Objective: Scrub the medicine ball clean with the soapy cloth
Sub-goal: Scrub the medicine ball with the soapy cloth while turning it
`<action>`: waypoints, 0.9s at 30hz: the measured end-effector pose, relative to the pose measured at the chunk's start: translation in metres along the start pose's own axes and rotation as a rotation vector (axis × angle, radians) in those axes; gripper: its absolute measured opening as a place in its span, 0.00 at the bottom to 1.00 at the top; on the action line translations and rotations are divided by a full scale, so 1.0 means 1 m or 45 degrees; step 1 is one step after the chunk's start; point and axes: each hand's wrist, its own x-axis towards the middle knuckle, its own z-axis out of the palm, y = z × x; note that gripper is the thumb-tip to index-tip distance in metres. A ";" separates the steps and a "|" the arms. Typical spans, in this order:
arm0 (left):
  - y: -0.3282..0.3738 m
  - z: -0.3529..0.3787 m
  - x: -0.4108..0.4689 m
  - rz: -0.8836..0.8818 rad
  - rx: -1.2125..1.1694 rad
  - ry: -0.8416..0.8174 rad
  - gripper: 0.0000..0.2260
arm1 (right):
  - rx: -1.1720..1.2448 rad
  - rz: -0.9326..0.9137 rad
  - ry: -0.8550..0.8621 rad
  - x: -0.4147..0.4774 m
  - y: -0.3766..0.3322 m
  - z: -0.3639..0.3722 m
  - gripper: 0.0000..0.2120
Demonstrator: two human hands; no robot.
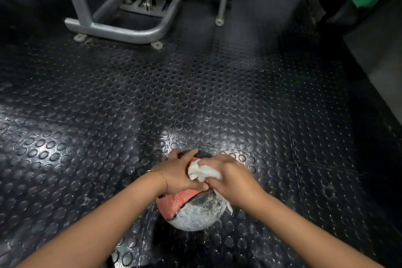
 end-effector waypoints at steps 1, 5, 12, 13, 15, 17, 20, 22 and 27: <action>0.000 0.001 0.000 -0.003 0.012 0.003 0.47 | 0.004 0.050 0.006 0.004 0.001 -0.002 0.17; 0.005 0.000 0.002 -0.054 -0.007 0.047 0.46 | -0.031 0.226 0.055 0.024 0.010 -0.008 0.17; 0.006 -0.008 0.004 -0.100 -0.050 0.010 0.44 | -0.050 0.253 0.034 0.041 0.012 -0.014 0.13; 0.002 -0.012 0.004 -0.092 -0.114 -0.042 0.45 | -0.045 0.244 0.014 0.041 0.012 -0.016 0.13; -0.007 -0.020 0.004 -0.071 -0.224 -0.137 0.45 | -0.045 0.244 -0.017 0.041 0.012 -0.018 0.13; -0.010 -0.021 0.004 -0.069 -0.219 -0.137 0.43 | -0.018 0.279 -0.024 0.041 0.013 -0.021 0.14; -0.005 -0.015 0.004 -0.087 -0.193 -0.056 0.42 | 0.021 0.296 -0.094 0.036 0.009 -0.022 0.14; -0.004 -0.011 0.003 -0.110 -0.177 -0.064 0.42 | 0.028 0.280 -0.165 0.032 0.007 -0.024 0.12; -0.001 -0.009 0.005 -0.149 -0.155 -0.053 0.43 | 0.059 0.393 -0.031 0.032 0.012 -0.026 0.15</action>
